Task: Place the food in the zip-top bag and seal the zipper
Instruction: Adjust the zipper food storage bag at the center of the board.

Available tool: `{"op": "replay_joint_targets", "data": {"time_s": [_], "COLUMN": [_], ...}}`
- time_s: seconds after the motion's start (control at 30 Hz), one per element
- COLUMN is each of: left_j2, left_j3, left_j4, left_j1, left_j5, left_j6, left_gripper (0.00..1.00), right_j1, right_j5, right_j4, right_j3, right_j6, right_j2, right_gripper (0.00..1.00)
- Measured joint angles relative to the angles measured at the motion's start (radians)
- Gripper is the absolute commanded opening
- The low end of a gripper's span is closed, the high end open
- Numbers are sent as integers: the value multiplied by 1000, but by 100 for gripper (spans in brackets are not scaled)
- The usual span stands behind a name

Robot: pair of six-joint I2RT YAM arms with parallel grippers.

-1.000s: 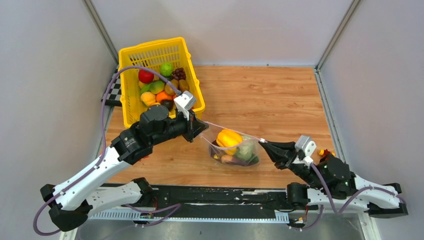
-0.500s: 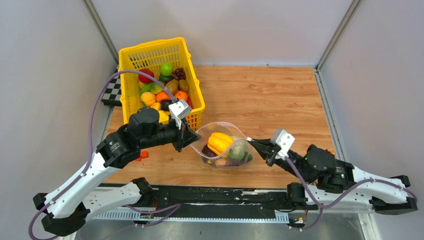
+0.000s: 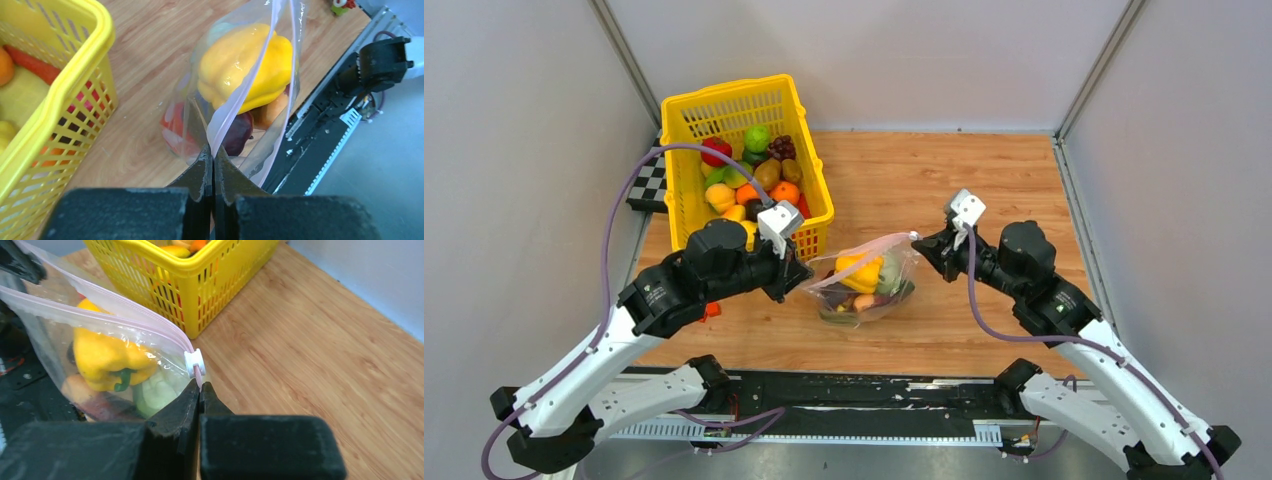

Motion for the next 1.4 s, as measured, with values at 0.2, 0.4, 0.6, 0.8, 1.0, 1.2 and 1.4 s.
{"op": "replay_joint_targets", "data": {"time_s": [0.2, 0.4, 0.6, 0.8, 1.0, 1.2, 1.4], "left_j2": [27, 68, 61, -12, 18, 245, 378], "left_j3": [6, 47, 132, 156, 154, 204, 213], "left_j4": [-19, -34, -56, -12, 216, 335, 351], "left_j1": [0, 0, 0, 2, 2, -37, -130], "left_j5": [-64, -108, -154, -159, 44, 148, 145], "left_j6": [21, 59, 105, 146, 177, 224, 291], "left_gripper": [20, 56, 78, 82, 80, 81, 80], "right_j1": [-120, -123, -123, -125, -126, -132, -137], "right_j5": [-262, -366, -377, -377, -380, -405, -431], "right_j4": [80, 119, 135, 149, 162, 165, 165], "right_j3": [-2, -13, -13, -15, -27, -29, -30], "right_j6": [54, 67, 74, 81, 88, 92, 95], "right_j2": [17, 24, 25, 34, 33, 30, 20], "right_gripper": [0, 0, 0, 0, 0, 0, 0]}}
